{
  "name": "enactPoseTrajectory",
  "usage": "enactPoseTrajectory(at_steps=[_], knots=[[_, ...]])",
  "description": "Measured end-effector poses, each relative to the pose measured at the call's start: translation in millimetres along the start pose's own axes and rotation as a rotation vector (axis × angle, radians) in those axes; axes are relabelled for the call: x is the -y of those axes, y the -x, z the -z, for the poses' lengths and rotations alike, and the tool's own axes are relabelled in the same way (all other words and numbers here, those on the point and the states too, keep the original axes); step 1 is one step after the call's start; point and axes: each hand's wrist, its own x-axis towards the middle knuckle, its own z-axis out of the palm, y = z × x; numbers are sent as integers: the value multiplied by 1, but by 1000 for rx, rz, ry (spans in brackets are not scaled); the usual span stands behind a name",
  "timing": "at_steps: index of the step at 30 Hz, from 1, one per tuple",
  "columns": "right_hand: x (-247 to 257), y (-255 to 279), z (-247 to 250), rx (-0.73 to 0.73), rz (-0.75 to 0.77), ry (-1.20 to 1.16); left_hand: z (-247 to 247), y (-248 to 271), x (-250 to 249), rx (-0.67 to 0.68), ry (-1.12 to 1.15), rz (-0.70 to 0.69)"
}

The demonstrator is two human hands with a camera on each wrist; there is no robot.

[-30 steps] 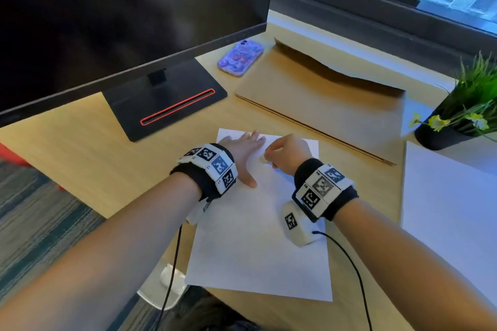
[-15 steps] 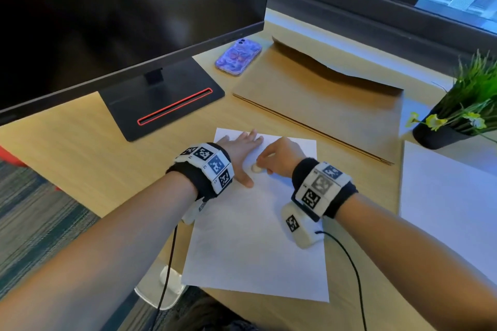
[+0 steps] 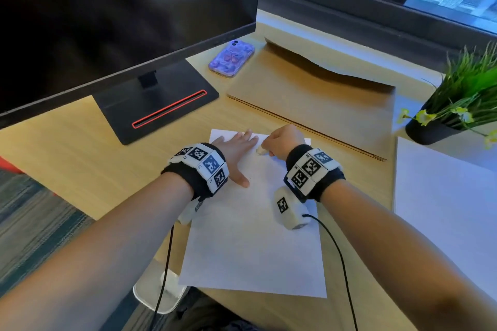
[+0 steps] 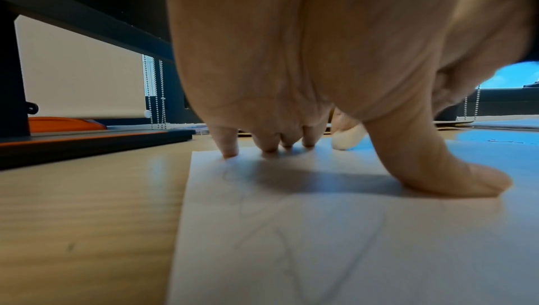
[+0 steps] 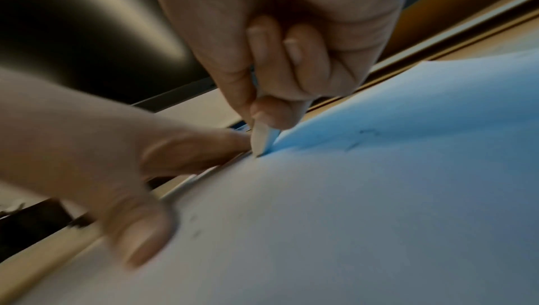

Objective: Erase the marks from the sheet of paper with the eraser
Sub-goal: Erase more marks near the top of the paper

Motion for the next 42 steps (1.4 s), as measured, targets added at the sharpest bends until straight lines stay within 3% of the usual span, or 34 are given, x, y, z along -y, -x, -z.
enactPoseTrajectory(at_steps=[6, 12, 18, 22, 23, 27, 30, 38, 42], knots=[[-10, 27, -15, 230, 33, 129, 0, -2, 1, 9, -25, 3], [-3, -1, 0, 35, -78, -104, 1, -1, 2, 18, 20, 6], [-20, 30, -9, 266, -20, -39, 1, -2, 0, 22, -23, 10], [-25, 1, 11, -78, -73, -201, 3, 3, -3, 44, -12, 20], [-28, -2, 19, -100, -78, -255, 4, 4, -4, 52, -5, 18], [-48, 12, 41, 112, -90, -575, 2, 5, 0, 51, 59, -8], [-65, 24, 48, 152, -95, -675, 2, 4, 3, 56, 74, -27], [-62, 44, 33, 107, -29, -439, 8, -3, -2, -57, 161, -70], [-52, 43, 17, 104, 19, -223, 4, -8, -8, 9, 56, -72]])
